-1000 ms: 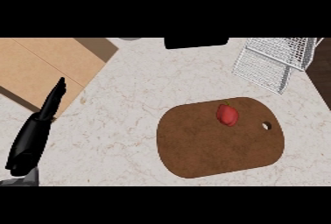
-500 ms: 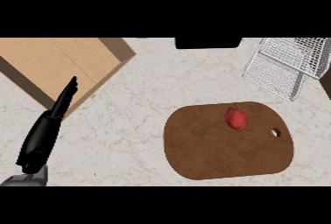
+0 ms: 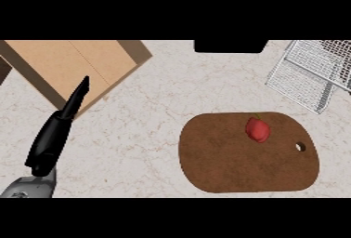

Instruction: Pick the tomato from the cutting board and place it in the tiered basket

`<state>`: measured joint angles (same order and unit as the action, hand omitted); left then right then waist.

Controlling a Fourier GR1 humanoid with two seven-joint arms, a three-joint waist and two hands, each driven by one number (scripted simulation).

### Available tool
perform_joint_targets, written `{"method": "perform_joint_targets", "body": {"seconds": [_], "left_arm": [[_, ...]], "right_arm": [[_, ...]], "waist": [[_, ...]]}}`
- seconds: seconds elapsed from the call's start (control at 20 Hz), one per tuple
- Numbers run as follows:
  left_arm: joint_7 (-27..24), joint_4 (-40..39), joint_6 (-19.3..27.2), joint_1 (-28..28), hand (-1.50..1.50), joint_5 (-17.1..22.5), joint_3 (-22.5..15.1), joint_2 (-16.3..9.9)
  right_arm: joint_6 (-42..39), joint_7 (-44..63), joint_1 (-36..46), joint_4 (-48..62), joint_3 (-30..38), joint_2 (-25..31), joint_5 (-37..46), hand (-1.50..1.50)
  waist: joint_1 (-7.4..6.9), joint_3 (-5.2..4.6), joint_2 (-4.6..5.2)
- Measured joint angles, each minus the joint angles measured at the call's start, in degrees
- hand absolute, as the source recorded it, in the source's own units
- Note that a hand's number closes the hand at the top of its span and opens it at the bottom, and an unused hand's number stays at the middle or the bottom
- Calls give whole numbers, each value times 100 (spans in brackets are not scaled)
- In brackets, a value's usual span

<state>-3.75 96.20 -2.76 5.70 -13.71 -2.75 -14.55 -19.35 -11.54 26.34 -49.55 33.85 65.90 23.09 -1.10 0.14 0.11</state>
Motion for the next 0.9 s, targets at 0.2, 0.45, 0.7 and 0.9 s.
{"method": "perform_joint_targets", "body": {"seconds": [0.2, 0.45, 0.7, 0.9], "left_arm": [[103, 22, -1, 38, 0, -85, -43, 54], [-20, -100, -4, 139, 0, -149, -52, 108], [119, -4, -72, 150, 0, -134, -65, 138], [110, -25, -101, 166, 0, -123, -45, 161]], "right_arm": [[-224, 565, 892, 110, -394, 24, -28, 150], [-161, 1175, 1998, 380, -938, -227, 148, 150], [-113, 1602, 2973, 931, -1362, -603, 384, 150], [21, 1817, 3568, 1353, -1643, -1009, 599, 150]], "waist": [[-52, -9, 10], [-105, -4, 9], [-156, -10, 33], [-156, -9, 41]]}}
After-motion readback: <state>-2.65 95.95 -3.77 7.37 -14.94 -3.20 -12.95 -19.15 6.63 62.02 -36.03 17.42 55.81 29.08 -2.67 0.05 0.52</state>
